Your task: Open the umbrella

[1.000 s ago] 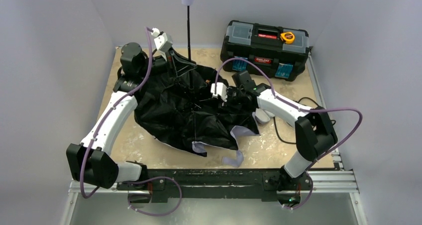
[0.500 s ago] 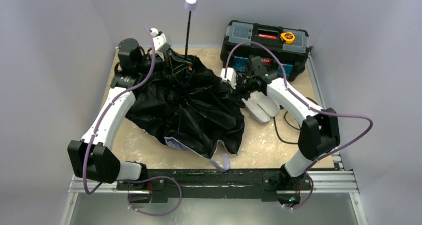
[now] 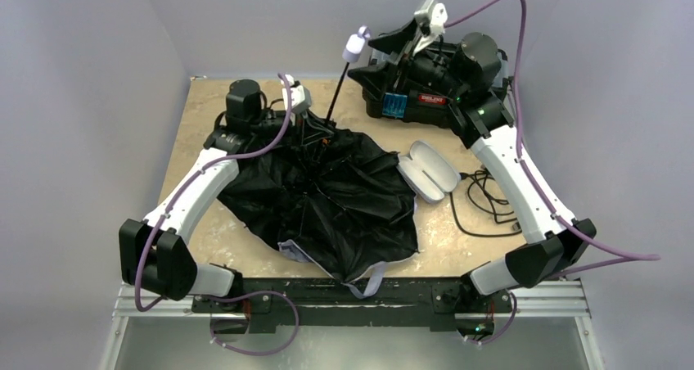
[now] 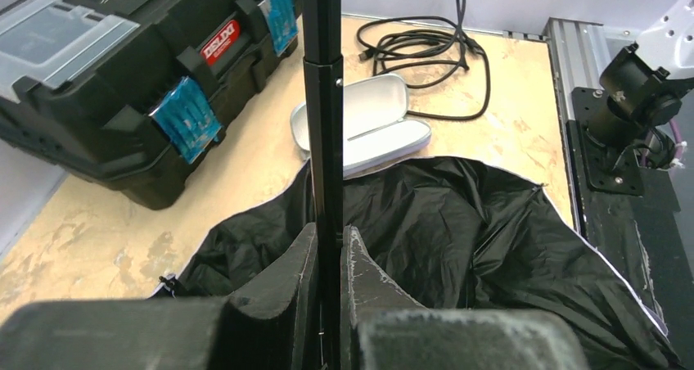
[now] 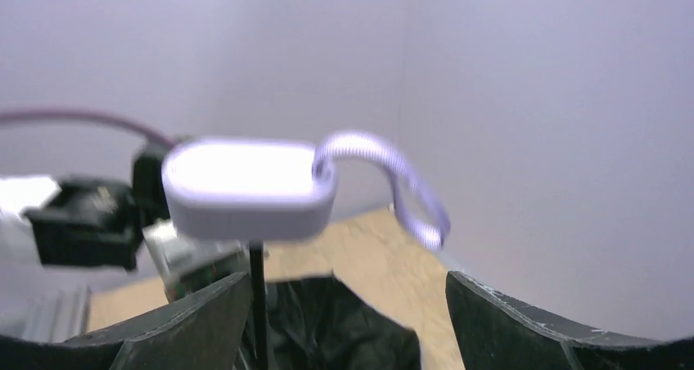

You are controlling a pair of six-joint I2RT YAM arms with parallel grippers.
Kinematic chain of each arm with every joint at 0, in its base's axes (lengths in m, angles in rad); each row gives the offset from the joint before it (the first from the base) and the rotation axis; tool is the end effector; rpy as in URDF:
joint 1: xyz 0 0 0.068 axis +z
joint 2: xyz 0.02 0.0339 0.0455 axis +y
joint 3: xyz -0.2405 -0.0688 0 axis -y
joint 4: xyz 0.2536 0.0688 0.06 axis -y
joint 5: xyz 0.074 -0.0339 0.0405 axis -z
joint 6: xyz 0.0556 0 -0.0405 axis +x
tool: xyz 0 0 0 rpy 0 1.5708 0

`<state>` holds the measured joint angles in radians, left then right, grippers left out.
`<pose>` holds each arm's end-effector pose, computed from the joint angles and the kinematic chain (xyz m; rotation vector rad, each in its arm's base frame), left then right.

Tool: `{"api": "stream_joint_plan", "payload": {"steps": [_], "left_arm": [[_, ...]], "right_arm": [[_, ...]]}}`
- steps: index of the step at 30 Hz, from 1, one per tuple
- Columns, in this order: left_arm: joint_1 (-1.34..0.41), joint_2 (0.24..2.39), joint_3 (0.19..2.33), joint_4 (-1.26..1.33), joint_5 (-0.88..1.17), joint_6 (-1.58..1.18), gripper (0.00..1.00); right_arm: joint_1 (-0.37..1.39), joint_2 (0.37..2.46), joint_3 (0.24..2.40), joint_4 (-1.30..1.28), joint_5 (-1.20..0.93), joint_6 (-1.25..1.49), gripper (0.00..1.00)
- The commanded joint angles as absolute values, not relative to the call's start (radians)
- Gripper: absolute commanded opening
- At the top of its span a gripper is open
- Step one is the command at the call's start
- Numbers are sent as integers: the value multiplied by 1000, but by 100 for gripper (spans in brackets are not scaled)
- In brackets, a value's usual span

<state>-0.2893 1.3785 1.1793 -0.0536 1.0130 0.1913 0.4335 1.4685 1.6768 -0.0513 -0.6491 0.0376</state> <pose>0.3073 -0.1407 0.3323 1.0881 1.4429 -0.9830 0.3017 0.1767 0.4824 -0.8143 1.2616 0.8388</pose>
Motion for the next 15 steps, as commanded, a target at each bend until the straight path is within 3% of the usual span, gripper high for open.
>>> {"api": "stream_joint_plan", "payload": {"steps": [1, 11, 15], "left_arm": [[-318, 1361, 1198, -16, 1028, 228, 0], [-330, 1399, 1249, 113, 1031, 12, 0], [-343, 1400, 1256, 98, 1022, 14, 0]], "right_arm": [[445, 1488, 1689, 282, -629, 397, 87], [493, 1546, 1694, 465, -613, 472, 74], [516, 1556, 1693, 480, -593, 476, 56]]}}
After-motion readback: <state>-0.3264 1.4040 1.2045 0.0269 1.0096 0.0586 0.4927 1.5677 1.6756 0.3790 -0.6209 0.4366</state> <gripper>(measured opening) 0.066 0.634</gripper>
